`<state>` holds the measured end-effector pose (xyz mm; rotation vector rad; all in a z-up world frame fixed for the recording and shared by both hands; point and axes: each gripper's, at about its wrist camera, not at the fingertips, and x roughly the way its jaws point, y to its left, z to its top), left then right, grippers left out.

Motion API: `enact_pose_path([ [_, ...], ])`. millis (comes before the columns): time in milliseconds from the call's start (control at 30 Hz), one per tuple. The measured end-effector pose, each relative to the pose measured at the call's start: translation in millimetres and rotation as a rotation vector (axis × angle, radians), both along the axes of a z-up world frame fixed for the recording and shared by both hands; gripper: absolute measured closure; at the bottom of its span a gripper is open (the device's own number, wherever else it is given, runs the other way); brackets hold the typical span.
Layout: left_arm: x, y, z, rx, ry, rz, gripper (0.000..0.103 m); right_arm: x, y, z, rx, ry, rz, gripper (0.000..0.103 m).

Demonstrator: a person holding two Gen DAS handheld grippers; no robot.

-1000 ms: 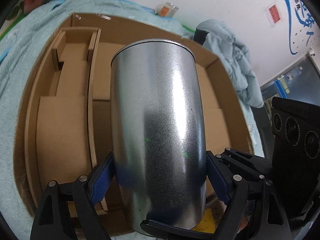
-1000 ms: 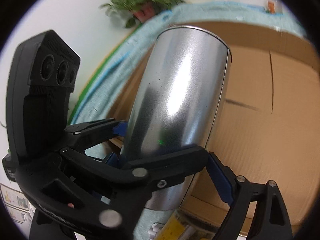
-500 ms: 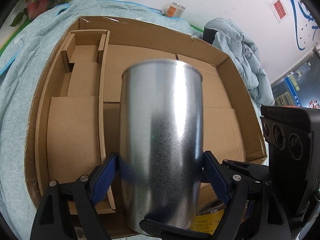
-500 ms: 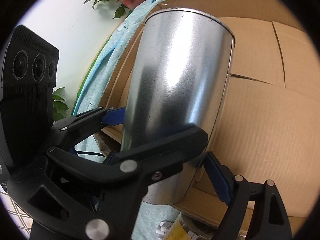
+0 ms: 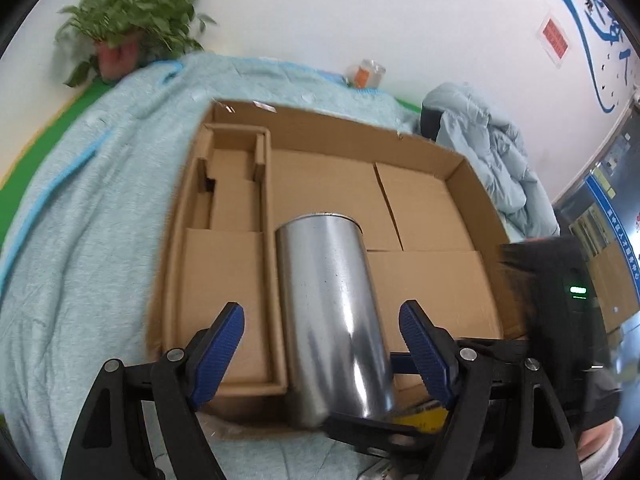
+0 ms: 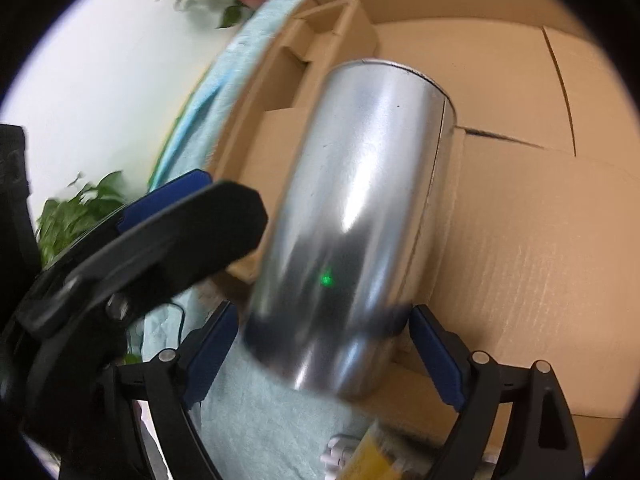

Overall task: Organize rigid objects
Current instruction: 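Set the canister down beside the insert and open the left gripper, then reach the left gripper to the yellow-labelled jar and grasp it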

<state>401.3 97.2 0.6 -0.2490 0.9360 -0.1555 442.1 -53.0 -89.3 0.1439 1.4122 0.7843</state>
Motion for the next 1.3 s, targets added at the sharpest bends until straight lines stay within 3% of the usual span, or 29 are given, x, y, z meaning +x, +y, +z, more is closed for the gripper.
enact_pose_path([
  [133, -47, 0, 17, 0.051, -0.12, -0.01, 0.024, -40, -32, 47, 0.014, -0.171, -0.003, 0.015],
  [267, -103, -9, 31, 0.072, -0.251, 0.055, 0.0, -94, -82, 79, -0.037, -0.364, -0.145, 0.014],
  [467, -175, -54, 36, 0.106, -0.367, 0.043, 0.002, -158, -139, 90, -0.168, -0.548, -0.389, 0.014],
  [533, -197, -70, 37, 0.122, -0.384, 0.03, 0.02, -172, -145, 88, -0.21, -0.588, -0.391, 0.015],
  [567, -202, -76, 36, 0.122, -0.379, 0.023, 0.047, -175, -142, 91, -0.213, -0.595, -0.393, 0.016],
  [600, -206, -81, 35, 0.116, -0.36, 0.014, 0.087, -182, -147, 90, -0.22, -0.607, -0.402, 0.022],
  [633, -210, -85, 32, 0.107, -0.316, 0.014, 0.103, -186, -148, 90, -0.231, -0.622, -0.417, 0.054],
  [667, -212, -88, 30, 0.108, -0.297, 0.021, 0.103, -190, -147, 89, -0.269, -0.644, -0.438, 0.076],
  [700, -216, -92, 28, 0.114, -0.291, 0.027, 0.103, -193, -147, 87, -0.318, -0.655, -0.457, 0.09],
  [800, -230, -102, 28, 0.122, -0.325, 0.02, 0.103, -199, -152, 88, -0.297, -0.662, -0.494, 0.09],
  [833, -236, -107, 28, 0.12, -0.329, 0.014, 0.101, -204, -155, 88, -0.3, -0.675, -0.499, 0.088],
  [867, -234, -107, 28, 0.122, -0.323, 0.011, 0.087, -206, -156, 89, -0.303, -0.688, -0.506, 0.084],
  [900, -235, -110, 28, 0.124, -0.314, 0.007, 0.052, -208, -159, 91, -0.302, -0.692, -0.513, 0.066],
  [933, -236, -112, 28, 0.117, -0.306, 0.005, 0.031, -209, -161, 91, -0.299, -0.687, -0.518, 0.034],
  [967, -239, -113, 29, 0.096, -0.313, 0.011, 0.003, -210, -164, 91, -0.283, -0.683, -0.527, 0.019],
  [1000, -241, -112, 31, 0.077, -0.328, 0.017, 0.001, -213, -167, 93, -0.257, -0.686, -0.541, 0.012],
  [1300, -254, -117, 34, 0.093, -0.369, 0.036, 0.001, -227, -175, 88, -0.255, -0.673, -0.542, 0.012],
])
